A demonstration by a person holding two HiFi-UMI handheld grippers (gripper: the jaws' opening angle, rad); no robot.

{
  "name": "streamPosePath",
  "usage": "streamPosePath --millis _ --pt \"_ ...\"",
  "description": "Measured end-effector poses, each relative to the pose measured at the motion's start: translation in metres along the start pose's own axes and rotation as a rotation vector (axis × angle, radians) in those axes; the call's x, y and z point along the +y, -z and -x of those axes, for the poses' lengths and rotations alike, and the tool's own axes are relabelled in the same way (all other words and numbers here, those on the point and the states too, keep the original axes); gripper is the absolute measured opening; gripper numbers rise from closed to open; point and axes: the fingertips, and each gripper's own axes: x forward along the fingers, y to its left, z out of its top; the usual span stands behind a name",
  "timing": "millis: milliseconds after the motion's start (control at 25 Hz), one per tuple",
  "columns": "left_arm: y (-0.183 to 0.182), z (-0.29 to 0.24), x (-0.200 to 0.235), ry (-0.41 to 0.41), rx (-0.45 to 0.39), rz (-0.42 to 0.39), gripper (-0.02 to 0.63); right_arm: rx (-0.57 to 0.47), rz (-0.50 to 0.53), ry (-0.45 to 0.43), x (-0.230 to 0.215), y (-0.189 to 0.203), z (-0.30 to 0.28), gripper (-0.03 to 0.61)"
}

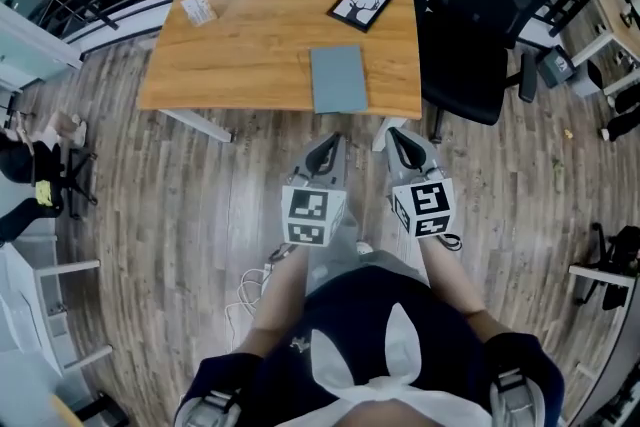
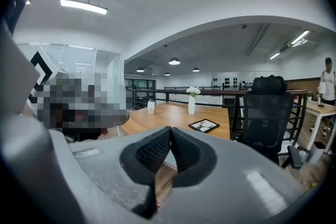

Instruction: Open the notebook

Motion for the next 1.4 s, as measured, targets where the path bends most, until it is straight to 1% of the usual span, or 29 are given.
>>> streamPosePath --millis 280,480,520,560,680,880,1040,1200,1400 --pt "-0.016 -0.048 0.051 0.013 0.009 0.010 0.017 0.061 0.000 0.026 -0.025 -0.003 -0.059 0.000" --pt "-0.021 -0.082 0.080 0.035 0.037 0.013 0.017 0.098 -0.021 0.039 -0.041 -0.005 -0.100 0.002" --pt "-0.021 -0.089 0.085 0.042 0.045 0.012 0.017 0.107 -0.027 0.037 -0.043 -0.004 -0.109 0.015" --pt "-0.021 -0.095 0.090 0.050 0.054 0.009 0.017 0.116 -0.034 0.034 -0.045 -0.003 -0.118 0.050" --pt "-0.018 -0.114 0.106 0.068 0.075 -0.001 0.017 0.139 -0.060 0.034 -0.051 0.002 -0.144 0.061" --pt "-0.006 -0.148 0.133 0.078 0.100 0.004 0.017 0.186 -0.099 0.041 -0.066 0.019 -0.178 0.104" --pt "0.002 -0.169 0.143 0.090 0.137 0.032 0.017 0.250 -0.127 0.021 -0.073 0.039 -0.201 0.124" --pt "0.012 -0.192 0.146 0.096 0.173 0.055 0.017 0.323 -0.148 -0.007 -0.086 0.061 -0.221 0.129" --pt "0.020 -0.217 0.151 0.073 0.212 0.061 0.017 0.398 -0.210 -0.050 -0.098 0.088 -0.248 0.129"
